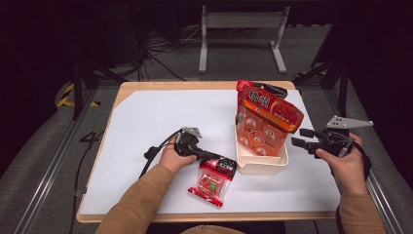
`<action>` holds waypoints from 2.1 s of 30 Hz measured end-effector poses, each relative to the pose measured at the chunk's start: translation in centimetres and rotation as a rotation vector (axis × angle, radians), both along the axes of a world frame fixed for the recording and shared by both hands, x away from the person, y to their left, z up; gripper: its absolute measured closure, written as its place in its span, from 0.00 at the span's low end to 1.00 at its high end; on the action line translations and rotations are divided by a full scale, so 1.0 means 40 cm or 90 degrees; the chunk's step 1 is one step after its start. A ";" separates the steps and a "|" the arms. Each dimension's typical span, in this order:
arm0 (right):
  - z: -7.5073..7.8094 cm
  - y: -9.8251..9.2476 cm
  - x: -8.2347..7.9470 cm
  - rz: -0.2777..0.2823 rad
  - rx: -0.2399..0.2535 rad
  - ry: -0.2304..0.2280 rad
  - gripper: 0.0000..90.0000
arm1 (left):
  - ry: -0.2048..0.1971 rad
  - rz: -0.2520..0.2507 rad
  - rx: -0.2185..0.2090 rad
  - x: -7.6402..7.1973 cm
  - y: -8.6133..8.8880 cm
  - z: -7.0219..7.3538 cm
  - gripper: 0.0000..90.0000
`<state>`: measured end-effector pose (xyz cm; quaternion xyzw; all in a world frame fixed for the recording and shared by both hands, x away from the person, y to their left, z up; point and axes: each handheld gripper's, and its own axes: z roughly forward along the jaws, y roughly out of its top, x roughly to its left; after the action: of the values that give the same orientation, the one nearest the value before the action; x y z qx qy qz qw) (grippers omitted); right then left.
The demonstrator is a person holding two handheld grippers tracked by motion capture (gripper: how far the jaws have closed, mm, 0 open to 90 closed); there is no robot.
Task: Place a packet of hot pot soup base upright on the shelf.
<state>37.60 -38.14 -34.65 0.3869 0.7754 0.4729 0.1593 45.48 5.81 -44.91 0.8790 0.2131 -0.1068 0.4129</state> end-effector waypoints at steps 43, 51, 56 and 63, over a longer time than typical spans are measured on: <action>0.005 0.003 0.003 0.006 0.003 -0.001 0.50 | -0.105 -0.008 -0.208 -0.099 0.126 0.239 1.00; 0.001 0.003 0.006 0.004 0.008 0.004 0.50 | -0.153 0.026 -0.231 -0.108 0.141 0.270 1.00; -0.001 0.002 0.007 0.003 0.009 0.006 0.49 | -0.174 0.027 -0.252 -0.116 0.147 0.292 1.00; -0.004 -0.003 0.009 0.001 0.014 0.008 0.49 | -0.200 0.026 -0.266 -0.123 0.149 0.315 1.00</action>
<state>37.95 -38.24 -34.81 0.3909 0.7714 0.4793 0.1500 40.55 11.76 -32.33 0.7760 0.1375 -0.0019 0.6156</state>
